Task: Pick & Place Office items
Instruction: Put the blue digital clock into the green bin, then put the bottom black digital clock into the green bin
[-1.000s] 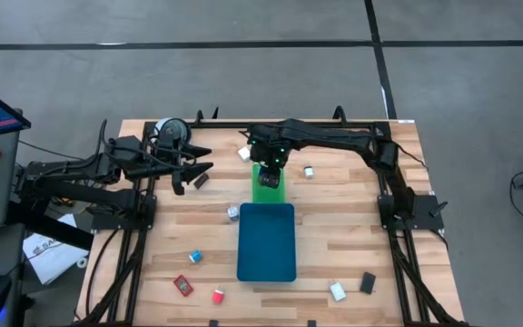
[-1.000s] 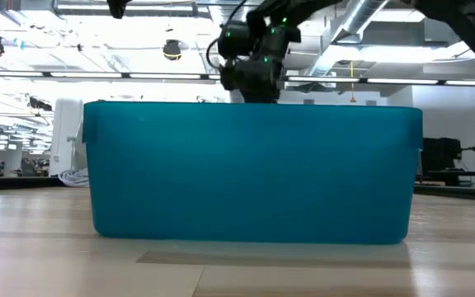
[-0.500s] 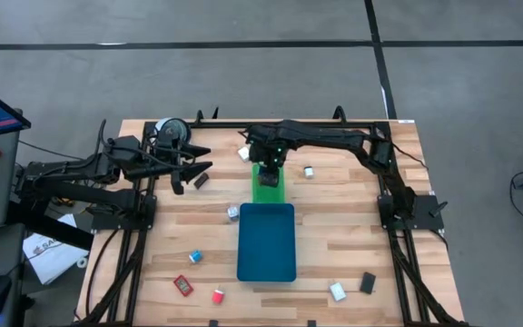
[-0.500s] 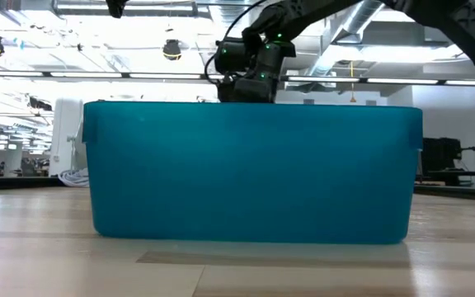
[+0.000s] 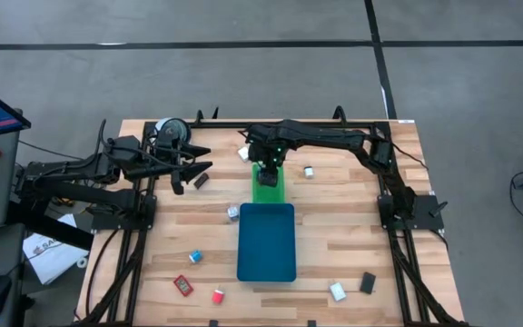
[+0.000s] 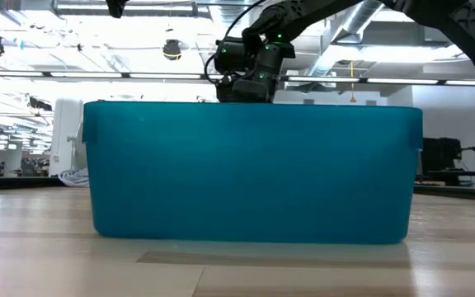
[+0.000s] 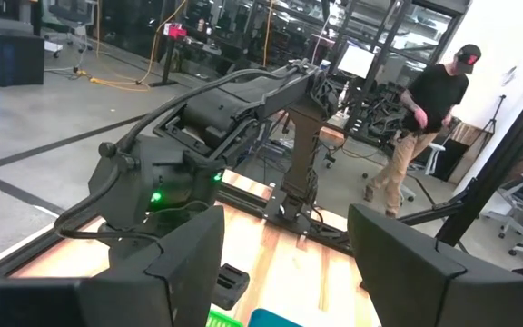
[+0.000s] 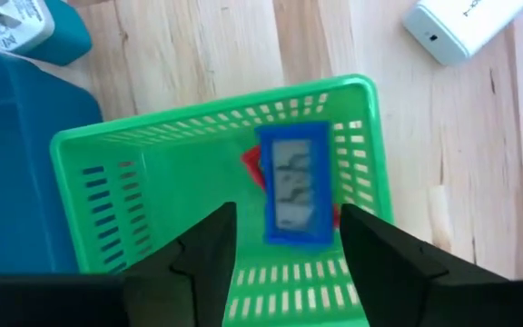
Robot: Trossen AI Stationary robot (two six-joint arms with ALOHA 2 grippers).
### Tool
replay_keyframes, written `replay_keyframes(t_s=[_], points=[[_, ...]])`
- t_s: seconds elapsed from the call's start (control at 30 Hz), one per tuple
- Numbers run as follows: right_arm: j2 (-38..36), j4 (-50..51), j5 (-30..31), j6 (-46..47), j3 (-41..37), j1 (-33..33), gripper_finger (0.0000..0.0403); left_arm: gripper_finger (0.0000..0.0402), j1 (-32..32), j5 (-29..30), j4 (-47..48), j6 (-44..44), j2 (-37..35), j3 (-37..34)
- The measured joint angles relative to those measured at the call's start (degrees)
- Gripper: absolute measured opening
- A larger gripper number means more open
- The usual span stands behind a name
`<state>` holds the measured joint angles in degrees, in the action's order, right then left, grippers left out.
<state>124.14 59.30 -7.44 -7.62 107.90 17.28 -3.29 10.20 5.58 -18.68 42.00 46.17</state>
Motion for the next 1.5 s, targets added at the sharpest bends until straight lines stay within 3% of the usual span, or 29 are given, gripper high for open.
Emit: replay_keyframes(t_s=[0.2, 0.43, 0.67, 0.9, 1.17, 1.5], points=[[0.0, 0.3, 0.2, 1.7, 0.0, 0.0, 0.0196, 0.0231, 0.0, 0.0, 0.0, 0.0, 0.0, 0.0], [-2.9, 1.4, 3.0, 11.1, 0.0, -0.8, 0.0191, 0.0231, 0.0, 0.0, 0.3, 0.0, 0.0, 0.0], [-10.8, 9.5, 14.3, 38.5, 0.0, -6.4, 0.0191, 0.0231, 0.0, 0.0, 2.6, 0.1, 0.0, 0.0], [-16.7, 23.4, 22.6, 66.9, 0.0, -18.2, 0.0188, 0.0231, 0.0, -0.1, 2.4, 1.8, 0.0, 0.0], [-17.8, 30.5, 23.0, 92.9, -1.2, -31.9, 0.0188, 0.0231, 0.0, -2.7, 2.4, 1.9, 0.0, 0.0], [-17.7, 30.6, 11.9, 122.2, -11.5, -46.9, 0.0188, 0.0231, 0.0, -4.6, 2.0, 0.8, 0.0, 0.0]])
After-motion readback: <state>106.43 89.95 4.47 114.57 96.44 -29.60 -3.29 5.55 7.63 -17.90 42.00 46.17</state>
